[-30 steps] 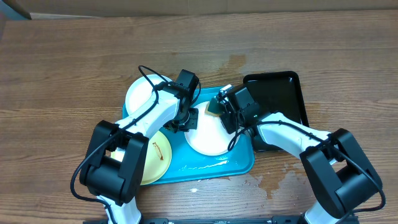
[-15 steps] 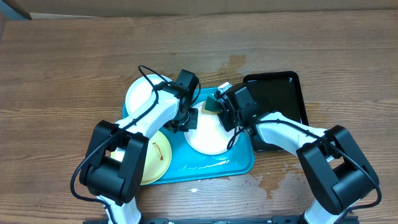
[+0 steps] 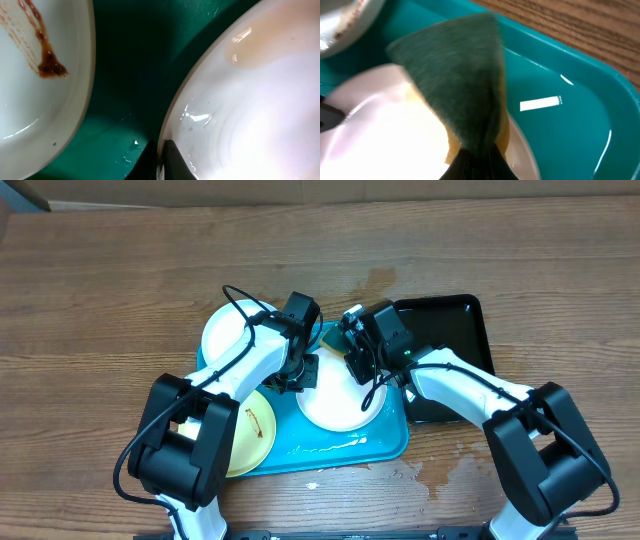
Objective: Clean dirty plates on tray and stack at the side
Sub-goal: 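Return the sponge to the black tray with the right gripper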
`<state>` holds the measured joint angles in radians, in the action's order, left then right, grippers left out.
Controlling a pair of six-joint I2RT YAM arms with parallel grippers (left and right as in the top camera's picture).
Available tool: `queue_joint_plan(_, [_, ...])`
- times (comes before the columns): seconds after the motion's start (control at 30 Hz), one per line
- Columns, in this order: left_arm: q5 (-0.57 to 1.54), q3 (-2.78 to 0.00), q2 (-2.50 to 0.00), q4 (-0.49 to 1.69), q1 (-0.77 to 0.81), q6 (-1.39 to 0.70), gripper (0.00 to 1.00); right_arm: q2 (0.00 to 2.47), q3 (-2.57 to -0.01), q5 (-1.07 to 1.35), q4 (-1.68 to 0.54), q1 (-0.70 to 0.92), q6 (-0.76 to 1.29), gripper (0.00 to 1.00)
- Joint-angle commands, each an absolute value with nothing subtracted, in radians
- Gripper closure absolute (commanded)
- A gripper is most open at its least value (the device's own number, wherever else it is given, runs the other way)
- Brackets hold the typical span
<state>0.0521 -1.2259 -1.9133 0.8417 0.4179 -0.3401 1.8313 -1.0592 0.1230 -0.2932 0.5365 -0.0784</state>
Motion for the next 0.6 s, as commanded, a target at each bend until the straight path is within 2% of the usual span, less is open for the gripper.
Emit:
queue_joint_plan(0.0, [0.019,-1.213,-1.937,0.853,0.419,-0.315,0.96,1.744,-1.115,0.187,-0.318,0.514,-0.079,0.96])
queue_joint_plan(0.23, [0.019,-1.213,-1.937,0.857,0.419,-0.318,0.96,1.596,-1.135,0.248,-0.391,0.421,-0.001,0.96])
queue_joint_plan(0.37, [0.019,-1.213,-1.937,0.857,0.419,-0.322,0.96,1.531,-1.135,0.244,-0.482,0.332,0.017,0.96])
queue_joint_plan(0.57, [0.02,-1.214,-1.937,0.86,0.419,-0.322,0.96,1.531,-1.129,0.221,-0.675,0.155,0.146,0.96])
